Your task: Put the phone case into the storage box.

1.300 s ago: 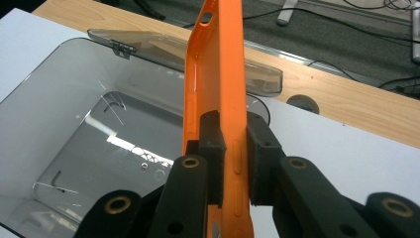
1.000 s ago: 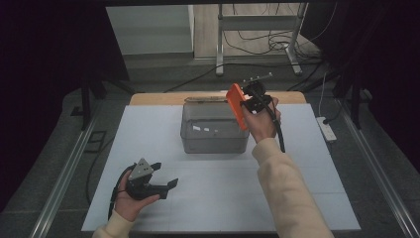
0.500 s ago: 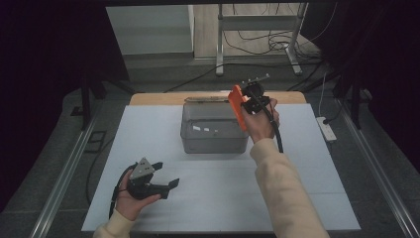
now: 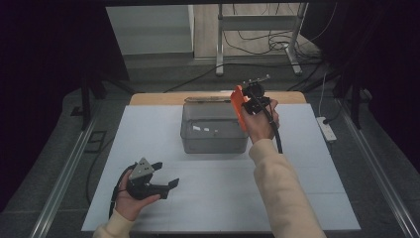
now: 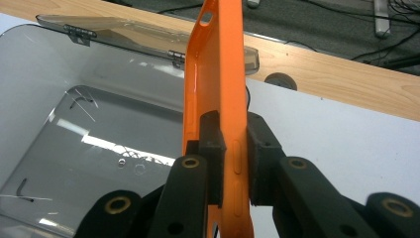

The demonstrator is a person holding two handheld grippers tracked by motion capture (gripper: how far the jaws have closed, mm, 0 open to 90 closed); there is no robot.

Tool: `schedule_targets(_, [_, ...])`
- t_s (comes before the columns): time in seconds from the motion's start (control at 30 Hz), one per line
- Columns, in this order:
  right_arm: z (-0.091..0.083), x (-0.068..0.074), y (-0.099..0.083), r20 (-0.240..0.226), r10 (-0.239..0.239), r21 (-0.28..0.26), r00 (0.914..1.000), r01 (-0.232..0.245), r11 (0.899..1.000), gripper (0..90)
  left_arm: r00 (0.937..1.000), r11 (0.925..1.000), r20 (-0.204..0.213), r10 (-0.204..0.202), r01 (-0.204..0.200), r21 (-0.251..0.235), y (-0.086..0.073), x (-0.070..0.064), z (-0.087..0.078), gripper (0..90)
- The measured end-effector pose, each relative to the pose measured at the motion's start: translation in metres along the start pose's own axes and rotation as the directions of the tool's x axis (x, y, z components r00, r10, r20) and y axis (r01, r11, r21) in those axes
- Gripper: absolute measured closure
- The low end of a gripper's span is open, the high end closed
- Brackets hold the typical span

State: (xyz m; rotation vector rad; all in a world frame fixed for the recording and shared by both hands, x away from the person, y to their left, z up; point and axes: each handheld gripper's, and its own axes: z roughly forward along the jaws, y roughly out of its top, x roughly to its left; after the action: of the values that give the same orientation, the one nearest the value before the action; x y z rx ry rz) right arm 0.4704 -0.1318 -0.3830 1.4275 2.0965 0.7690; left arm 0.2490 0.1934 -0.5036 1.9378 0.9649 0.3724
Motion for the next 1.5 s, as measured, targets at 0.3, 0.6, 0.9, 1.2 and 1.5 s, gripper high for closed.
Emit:
schedule_targets(0.3, [0.001, 0.005, 0.0, 0.022, 0.012, 0.006, 0.9997, -0.012, 1.0, 80.1, 1.0, 1.0, -0.005, 0.002, -0.003, -0.01, 0.001, 0.001, -0.003, 13.4])
schedule_targets(0.6, [0.003, 0.013, -0.001, 0.069, 0.033, 0.024, 0.9971, -0.035, 0.999, 80.1, 0.9999, 0.9997, 0.014, 0.01, -0.009, -0.024, 0.004, 0.002, -0.003, 13.6])
schedule_targets(0.9, [0.007, 0.017, -0.003, 0.134, 0.051, 0.051, 0.9896, -0.059, 0.997, 80.1, 0.999, 0.9991, 0.039, 0.023, -0.022, -0.036, 0.008, 0.001, 0.0, 13.7])
schedule_targets(1.2, [0.01, 0.019, -0.003, 0.162, 0.062, 0.058, 0.9848, -0.072, 0.996, 80.0, 0.9987, 0.999, 0.044, 0.026, -0.024, -0.037, 0.009, 0.001, 0.001, 13.7])
schedule_targets(1.5, [0.009, 0.023, -0.004, 0.183, 0.042, 0.076, 0.9823, -0.056, 0.996, 80.1, 0.9988, 0.999, 0.042, 0.026, -0.024, -0.036, 0.008, 0.001, -0.001, 13.7])
